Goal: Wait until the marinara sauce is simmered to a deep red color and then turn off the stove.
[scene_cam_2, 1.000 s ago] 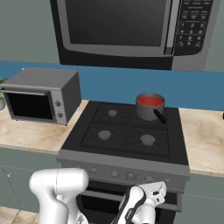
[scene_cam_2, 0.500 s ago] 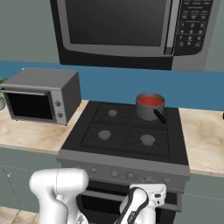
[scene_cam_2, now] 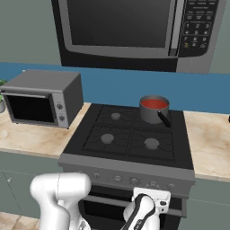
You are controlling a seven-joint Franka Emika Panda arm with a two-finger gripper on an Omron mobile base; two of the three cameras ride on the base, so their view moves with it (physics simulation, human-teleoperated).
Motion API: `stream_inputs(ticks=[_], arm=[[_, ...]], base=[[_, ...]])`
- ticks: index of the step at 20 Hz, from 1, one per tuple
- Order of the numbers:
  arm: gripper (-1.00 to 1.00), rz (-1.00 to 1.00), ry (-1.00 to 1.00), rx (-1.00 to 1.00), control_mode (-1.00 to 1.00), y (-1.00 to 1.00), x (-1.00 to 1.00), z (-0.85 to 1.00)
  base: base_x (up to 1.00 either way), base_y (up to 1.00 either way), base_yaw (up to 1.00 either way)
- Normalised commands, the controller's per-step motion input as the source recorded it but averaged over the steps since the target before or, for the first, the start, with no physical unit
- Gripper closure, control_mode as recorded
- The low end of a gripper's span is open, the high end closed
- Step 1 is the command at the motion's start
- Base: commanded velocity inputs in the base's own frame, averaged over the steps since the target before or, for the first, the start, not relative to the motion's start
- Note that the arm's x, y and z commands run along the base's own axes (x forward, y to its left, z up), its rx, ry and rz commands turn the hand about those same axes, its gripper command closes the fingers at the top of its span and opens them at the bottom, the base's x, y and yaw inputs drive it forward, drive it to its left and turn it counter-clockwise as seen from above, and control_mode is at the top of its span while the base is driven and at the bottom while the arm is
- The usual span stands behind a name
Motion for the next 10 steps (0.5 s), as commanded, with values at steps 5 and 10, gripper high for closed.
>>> stream_inputs(ticks=[5,10], arm=[[1.00,0.00,-0.02,0.19,-1.00,-0.03,-0.07,0.00],[1.00,0.00,0.00,0.22,-1.00,-0.13,-0.01,0.02]], base=[[0.00,0.00,0.00],[0.00,0.00,0.00]])
